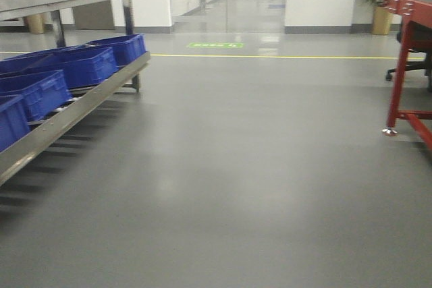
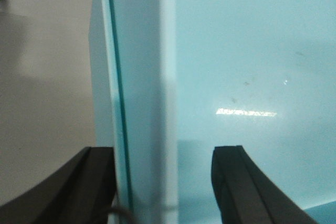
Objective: Move two blue bins to right shelf middle
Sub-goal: 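Turn and drive away from the shelf carrying the stacked bins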
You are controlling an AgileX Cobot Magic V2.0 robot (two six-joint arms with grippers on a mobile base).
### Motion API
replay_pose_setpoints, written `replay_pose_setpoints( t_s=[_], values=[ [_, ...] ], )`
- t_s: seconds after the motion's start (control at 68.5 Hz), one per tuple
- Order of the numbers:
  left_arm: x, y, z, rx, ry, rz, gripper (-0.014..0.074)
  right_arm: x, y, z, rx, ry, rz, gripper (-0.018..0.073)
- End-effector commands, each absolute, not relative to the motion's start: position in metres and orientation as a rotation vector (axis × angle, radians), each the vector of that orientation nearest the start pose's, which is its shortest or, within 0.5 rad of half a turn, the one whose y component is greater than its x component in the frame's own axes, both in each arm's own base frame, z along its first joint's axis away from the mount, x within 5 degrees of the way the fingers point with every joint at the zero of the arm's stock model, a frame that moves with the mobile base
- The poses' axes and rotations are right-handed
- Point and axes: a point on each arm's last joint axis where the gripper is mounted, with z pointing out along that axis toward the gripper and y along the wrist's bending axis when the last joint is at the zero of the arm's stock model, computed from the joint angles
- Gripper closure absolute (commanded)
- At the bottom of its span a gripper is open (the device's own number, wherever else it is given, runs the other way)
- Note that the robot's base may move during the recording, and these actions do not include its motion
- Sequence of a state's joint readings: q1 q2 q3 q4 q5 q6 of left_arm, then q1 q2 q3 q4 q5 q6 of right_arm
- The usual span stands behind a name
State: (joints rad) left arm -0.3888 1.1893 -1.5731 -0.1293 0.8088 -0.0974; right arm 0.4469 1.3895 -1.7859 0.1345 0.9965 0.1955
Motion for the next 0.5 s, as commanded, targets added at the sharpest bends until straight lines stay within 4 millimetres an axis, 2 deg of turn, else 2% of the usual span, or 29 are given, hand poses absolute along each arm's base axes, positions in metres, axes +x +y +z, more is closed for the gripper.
replay_pose_setpoints(
  t_s=[0.0, 0.482],
  values=[
    [0.2022, -0.0934, 0.5180, 0.276, 1.806, -0.487, 0.0707, 0.2433, 0.1260, 0.5159, -0.250, 1.987, 0.562, 0.0713],
    [0.2022, -0.0934, 0.5180, 0.276, 1.806, -0.487, 0.0707, 0.2433, 0.1260, 0.5159, -0.250, 1.987, 0.562, 0.0713]
  ],
)
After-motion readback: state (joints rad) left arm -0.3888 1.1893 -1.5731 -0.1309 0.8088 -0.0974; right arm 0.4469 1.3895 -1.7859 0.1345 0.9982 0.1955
